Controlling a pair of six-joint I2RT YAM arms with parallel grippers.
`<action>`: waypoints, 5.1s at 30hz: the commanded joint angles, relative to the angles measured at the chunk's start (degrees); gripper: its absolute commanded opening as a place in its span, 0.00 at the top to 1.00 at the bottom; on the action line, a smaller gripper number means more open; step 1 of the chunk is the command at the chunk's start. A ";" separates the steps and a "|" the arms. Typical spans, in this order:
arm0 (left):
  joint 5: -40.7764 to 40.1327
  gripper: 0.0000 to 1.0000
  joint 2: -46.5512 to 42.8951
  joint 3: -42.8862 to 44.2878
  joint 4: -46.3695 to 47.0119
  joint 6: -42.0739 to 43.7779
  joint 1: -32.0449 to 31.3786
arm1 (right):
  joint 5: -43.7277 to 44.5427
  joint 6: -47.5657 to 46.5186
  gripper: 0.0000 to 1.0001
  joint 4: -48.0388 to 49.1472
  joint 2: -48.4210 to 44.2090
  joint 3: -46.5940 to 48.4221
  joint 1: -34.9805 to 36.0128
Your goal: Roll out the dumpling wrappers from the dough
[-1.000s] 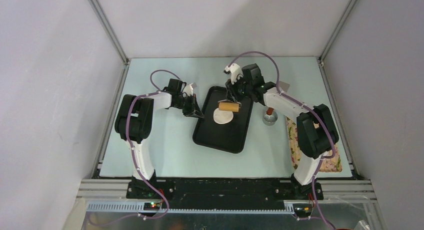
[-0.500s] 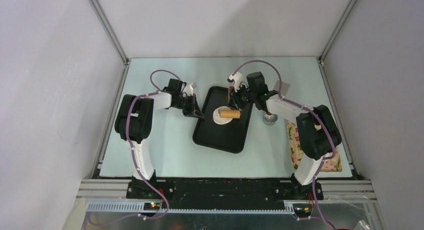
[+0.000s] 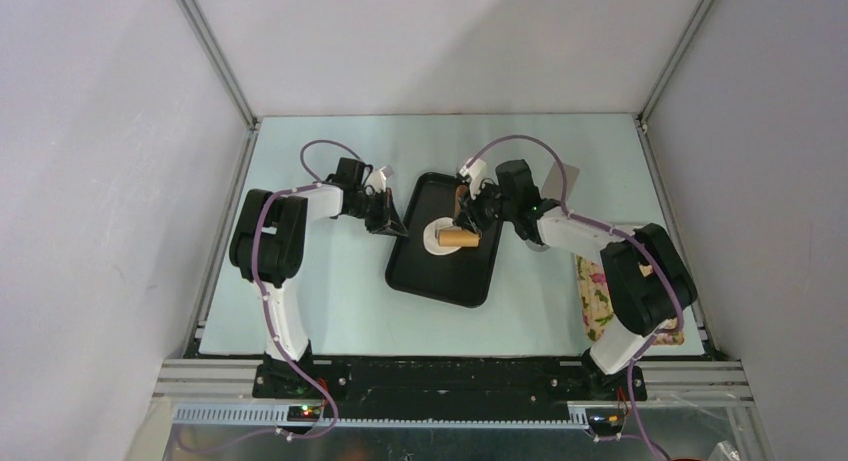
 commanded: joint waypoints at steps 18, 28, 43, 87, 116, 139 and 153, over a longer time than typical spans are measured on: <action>-2.88 1.00 2.55 -0.25 -5.09 0.97 0.94 | 1.73 -0.96 1.00 -6.52 -9.57 -5.55 6.95; 0.76 1.00 3.10 -0.01 -5.10 2.03 0.89 | -0.55 11.97 1.00 -11.65 -6.19 11.90 1.09; 1.17 1.00 2.91 0.02 -5.07 2.12 1.03 | 9.64 10.77 1.00 -11.21 10.21 17.48 5.87; 3.30 1.00 3.62 0.28 -5.08 1.96 1.81 | 1.77 18.75 1.00 -17.92 8.05 25.41 2.99; 4.61 1.00 3.70 0.19 -5.07 2.05 2.45 | -3.84 11.47 1.00 -18.11 13.05 9.47 7.87; 4.51 1.00 3.88 0.28 -5.05 1.85 2.45 | -3.62 9.17 1.00 -12.96 16.12 28.57 -1.44; 5.03 1.00 3.86 0.28 -5.08 2.03 2.53 | -5.81 5.16 1.00 -15.21 14.08 15.84 -0.68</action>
